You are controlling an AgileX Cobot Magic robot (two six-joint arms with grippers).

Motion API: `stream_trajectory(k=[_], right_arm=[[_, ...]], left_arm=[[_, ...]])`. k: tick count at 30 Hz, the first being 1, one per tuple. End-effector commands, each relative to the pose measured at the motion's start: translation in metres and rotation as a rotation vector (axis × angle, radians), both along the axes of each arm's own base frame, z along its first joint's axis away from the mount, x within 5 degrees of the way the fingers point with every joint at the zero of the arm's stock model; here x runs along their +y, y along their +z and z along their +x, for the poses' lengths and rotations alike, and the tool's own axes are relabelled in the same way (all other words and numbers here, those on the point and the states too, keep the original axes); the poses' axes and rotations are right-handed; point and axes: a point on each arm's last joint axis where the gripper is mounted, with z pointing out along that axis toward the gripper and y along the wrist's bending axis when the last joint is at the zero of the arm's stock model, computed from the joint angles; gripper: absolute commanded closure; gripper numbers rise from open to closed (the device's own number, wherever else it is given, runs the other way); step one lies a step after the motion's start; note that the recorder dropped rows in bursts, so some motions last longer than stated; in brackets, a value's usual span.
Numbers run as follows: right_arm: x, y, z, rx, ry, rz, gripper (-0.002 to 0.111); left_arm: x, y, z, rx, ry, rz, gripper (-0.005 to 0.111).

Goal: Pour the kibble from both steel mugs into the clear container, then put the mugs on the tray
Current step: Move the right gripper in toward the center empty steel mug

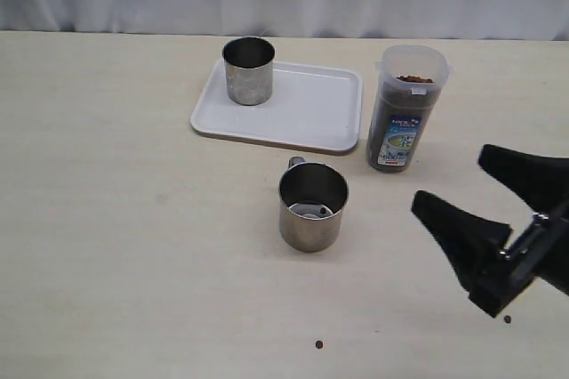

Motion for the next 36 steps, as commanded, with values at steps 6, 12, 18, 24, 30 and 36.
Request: stream_trajectory(k=[6,12,18,24,30,36], right_arm=[[0.029,-0.038,0.067,0.196,0.302,-0.110,0.022],[0.029,-0.040,0.089,0.219,0.246,-0.188,0.023],[0.058,-0.029,0.087,0.238,0.146,-0.435,0.028],[0.097,-0.013,0.070,0.192,0.193,-0.575,0.026],[0.104,-0.009,0.073,0.220,0.169,-0.514,-0.002],[0.110,-0.035,0.084,0.368,0.102,-0.505,-0.002]], left_arm=[[0.000,0.000,0.000,-0.005,-0.004,-0.004,0.107],[0.000,0.000,0.000,-0.005,-0.004,-0.004,0.107],[0.000,0.000,0.000,-0.005,-0.004,-0.004,0.107],[0.000,0.000,0.000,-0.005,-0.004,-0.004,0.107],[0.000,0.000,0.000,-0.005,-0.004,-0.004,0.107],[0.000,-0.001,0.000,-0.003,-0.004,-0.004,0.107]])
